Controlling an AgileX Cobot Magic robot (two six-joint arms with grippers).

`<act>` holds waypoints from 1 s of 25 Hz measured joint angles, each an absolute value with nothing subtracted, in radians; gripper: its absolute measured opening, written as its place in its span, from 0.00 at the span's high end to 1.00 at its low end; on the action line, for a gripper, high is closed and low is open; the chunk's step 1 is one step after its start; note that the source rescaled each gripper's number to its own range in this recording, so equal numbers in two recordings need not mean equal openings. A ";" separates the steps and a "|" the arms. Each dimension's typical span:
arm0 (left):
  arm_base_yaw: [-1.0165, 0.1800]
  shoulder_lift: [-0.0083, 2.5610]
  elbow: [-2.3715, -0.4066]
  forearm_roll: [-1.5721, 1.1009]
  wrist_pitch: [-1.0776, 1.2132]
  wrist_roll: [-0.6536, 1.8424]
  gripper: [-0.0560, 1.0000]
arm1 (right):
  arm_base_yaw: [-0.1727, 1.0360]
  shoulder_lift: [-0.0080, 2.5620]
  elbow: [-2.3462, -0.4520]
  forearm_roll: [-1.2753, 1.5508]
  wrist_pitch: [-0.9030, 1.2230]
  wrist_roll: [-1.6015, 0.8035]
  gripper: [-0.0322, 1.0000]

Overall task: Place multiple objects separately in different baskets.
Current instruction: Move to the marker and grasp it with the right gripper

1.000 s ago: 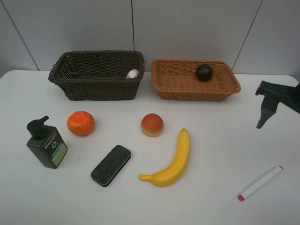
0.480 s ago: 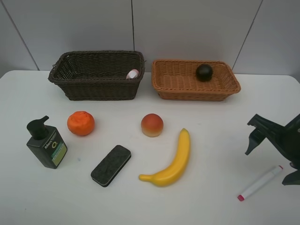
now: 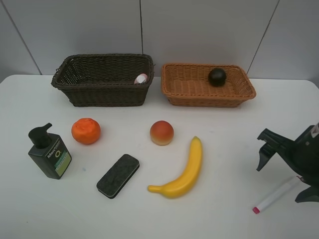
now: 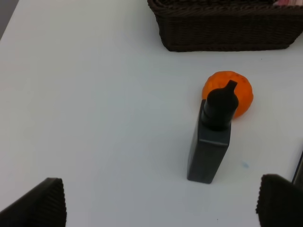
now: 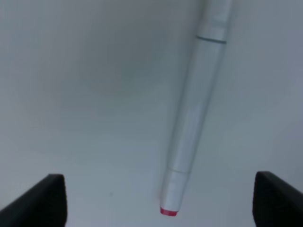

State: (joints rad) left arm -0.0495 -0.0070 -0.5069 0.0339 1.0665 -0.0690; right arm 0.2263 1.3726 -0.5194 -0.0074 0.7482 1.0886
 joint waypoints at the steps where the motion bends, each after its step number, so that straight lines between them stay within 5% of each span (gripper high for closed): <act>1: -0.050 -0.007 -0.507 0.034 1.067 -0.069 0.01 | 0.226 1.393 -0.519 -0.007 0.745 1.089 0.02; 25: -0.050 -0.007 -0.507 0.034 1.067 -0.069 0.01 | 0.226 1.493 -0.398 0.041 0.507 1.090 0.02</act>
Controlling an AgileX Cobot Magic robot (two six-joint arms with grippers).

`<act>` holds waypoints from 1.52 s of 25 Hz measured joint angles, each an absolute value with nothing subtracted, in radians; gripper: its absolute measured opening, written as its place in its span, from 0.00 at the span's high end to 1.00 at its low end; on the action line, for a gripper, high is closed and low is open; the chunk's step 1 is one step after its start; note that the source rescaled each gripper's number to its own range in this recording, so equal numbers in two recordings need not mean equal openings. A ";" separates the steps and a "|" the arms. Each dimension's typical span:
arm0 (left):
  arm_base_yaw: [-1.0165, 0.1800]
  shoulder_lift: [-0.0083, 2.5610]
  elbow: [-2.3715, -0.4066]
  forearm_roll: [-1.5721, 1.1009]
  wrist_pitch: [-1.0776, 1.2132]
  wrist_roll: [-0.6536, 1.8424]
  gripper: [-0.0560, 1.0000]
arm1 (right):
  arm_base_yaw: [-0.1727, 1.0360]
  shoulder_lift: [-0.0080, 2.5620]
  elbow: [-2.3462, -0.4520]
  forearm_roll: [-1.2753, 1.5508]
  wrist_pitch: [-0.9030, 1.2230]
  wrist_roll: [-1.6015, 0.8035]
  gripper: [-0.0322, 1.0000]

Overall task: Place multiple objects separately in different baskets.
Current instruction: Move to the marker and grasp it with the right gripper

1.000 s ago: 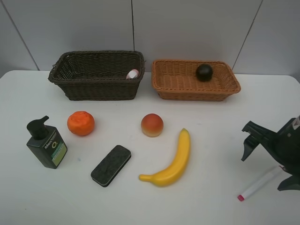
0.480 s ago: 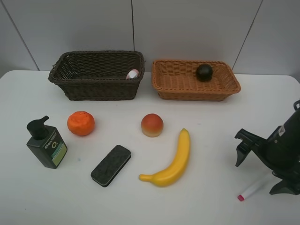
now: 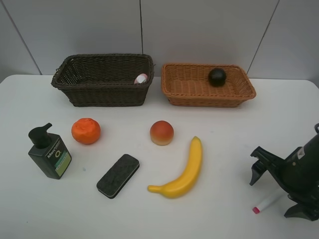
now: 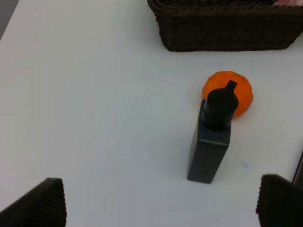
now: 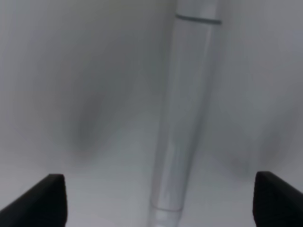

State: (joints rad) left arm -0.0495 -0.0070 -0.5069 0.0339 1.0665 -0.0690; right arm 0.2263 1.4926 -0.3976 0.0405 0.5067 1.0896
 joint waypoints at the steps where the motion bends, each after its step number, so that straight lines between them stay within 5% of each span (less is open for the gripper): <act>1: -0.050 -0.007 -0.507 0.034 1.067 -0.069 0.01 | 0.226 1.493 -0.398 0.040 0.508 1.090 0.02; 25: -0.050 -0.007 -0.507 0.034 1.067 -0.069 0.01 | 0.226 1.570 -0.398 0.044 0.480 1.089 0.04; 29: -0.050 -0.007 -0.507 0.034 1.067 -0.069 0.01 | 0.226 1.570 -0.398 0.044 0.480 1.089 0.24; 31: -0.050 -0.007 -0.507 0.034 1.067 -0.069 0.01 | 0.226 1.570 -0.398 0.044 0.480 1.089 0.58; 32: -0.050 -0.007 -0.507 0.034 1.067 -0.069 0.01 | 0.226 1.570 -0.398 0.044 0.480 1.089 0.84; 33: -0.050 -0.007 -0.507 0.034 1.067 -0.069 0.01 | 0.226 1.570 -0.398 0.047 0.480 1.089 0.97; 38: -0.050 -0.007 -0.507 0.034 1.067 -0.069 0.01 | 0.226 1.570 -0.398 0.047 0.478 1.089 0.94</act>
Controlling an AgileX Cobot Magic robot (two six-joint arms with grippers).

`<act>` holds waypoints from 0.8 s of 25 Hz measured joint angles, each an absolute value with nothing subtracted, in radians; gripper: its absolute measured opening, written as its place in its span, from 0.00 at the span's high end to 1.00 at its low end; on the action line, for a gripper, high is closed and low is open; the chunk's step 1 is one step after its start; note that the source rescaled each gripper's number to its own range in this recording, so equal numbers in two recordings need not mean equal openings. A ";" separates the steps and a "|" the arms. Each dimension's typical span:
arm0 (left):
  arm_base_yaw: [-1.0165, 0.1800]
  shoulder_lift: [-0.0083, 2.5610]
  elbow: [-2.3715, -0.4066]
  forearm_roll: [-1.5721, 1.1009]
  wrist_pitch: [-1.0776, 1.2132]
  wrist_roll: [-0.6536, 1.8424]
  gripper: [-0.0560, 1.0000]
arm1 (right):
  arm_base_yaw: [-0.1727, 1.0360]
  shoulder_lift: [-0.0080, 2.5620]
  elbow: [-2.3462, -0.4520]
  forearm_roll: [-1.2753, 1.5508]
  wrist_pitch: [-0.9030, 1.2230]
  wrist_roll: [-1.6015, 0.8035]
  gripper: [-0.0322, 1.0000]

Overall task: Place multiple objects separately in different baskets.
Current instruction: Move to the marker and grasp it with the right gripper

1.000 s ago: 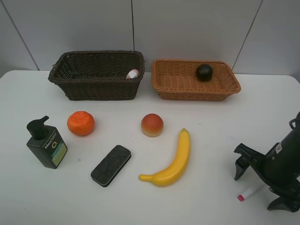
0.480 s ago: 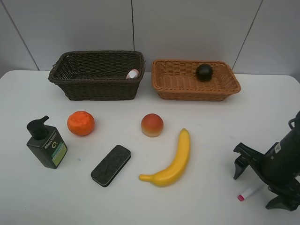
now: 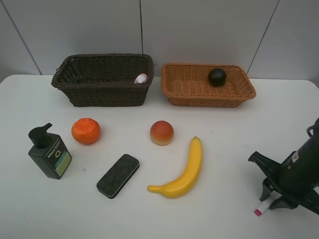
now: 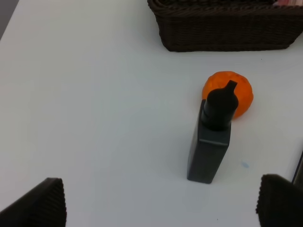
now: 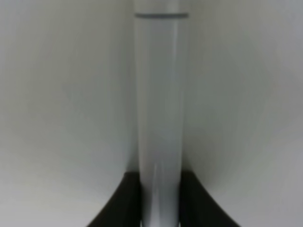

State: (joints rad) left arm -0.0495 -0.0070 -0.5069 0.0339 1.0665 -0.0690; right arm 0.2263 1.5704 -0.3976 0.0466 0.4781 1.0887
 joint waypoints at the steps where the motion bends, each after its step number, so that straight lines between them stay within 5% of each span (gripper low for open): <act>1: -0.050 -0.007 -0.507 0.034 1.067 -0.069 0.01 | 0.226 1.570 -0.398 0.047 0.478 1.089 0.94; 20: -0.050 -0.007 -0.507 0.034 1.067 -0.069 0.01 | 0.226 1.556 -0.401 0.047 0.513 1.089 0.94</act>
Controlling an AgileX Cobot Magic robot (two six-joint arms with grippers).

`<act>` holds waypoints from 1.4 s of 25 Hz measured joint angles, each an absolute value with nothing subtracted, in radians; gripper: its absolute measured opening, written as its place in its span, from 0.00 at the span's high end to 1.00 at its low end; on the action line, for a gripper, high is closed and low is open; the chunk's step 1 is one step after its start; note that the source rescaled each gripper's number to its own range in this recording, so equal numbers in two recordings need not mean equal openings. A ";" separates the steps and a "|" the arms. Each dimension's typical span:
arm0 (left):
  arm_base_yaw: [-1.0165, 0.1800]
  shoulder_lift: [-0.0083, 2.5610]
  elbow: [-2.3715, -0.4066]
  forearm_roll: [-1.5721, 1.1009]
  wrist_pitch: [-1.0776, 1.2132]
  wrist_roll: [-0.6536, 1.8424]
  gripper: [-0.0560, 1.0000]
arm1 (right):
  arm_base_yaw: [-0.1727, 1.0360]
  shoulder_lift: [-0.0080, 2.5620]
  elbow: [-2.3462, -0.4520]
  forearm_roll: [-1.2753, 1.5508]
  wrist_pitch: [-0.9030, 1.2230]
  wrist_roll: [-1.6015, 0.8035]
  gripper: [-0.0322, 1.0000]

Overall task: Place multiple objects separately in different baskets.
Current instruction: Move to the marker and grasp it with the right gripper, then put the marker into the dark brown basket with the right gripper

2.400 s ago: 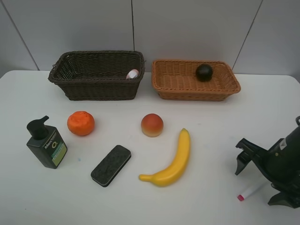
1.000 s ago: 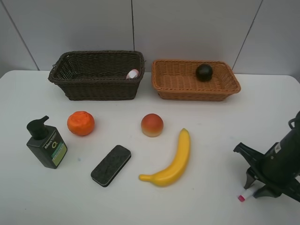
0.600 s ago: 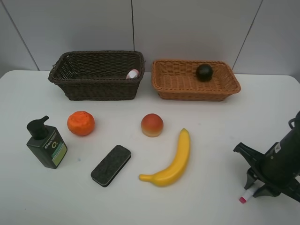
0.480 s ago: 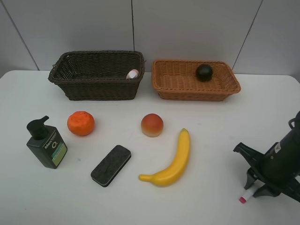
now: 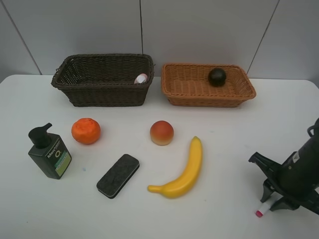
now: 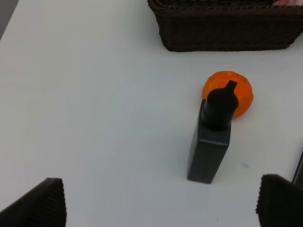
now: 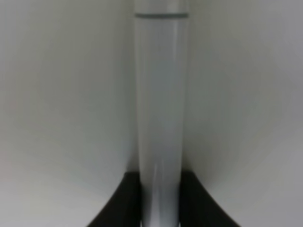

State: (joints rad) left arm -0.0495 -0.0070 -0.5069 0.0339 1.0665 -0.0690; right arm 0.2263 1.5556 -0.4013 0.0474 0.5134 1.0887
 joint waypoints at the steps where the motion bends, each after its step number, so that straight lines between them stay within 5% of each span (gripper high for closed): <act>1: -0.050 -0.007 -0.507 0.034 1.067 -0.069 0.01 | 0.226 1.540 -0.409 0.047 0.539 1.089 0.94; 9: -0.050 -0.007 -0.507 0.034 1.067 -0.069 0.01 | 0.227 1.280 -0.569 0.020 0.804 0.973 0.94; 17: -0.050 -0.007 -0.507 0.034 1.067 -0.069 0.01 | 0.227 1.152 -0.927 -0.056 0.829 0.541 0.94; 24: -0.050 -0.007 -0.507 0.034 1.067 -0.069 0.01 | 0.244 1.352 -1.146 0.110 0.707 0.163 0.94; 35: -0.050 -0.007 -0.507 0.034 1.067 -0.069 0.01 | 0.530 1.893 -1.597 0.178 0.597 -0.226 0.94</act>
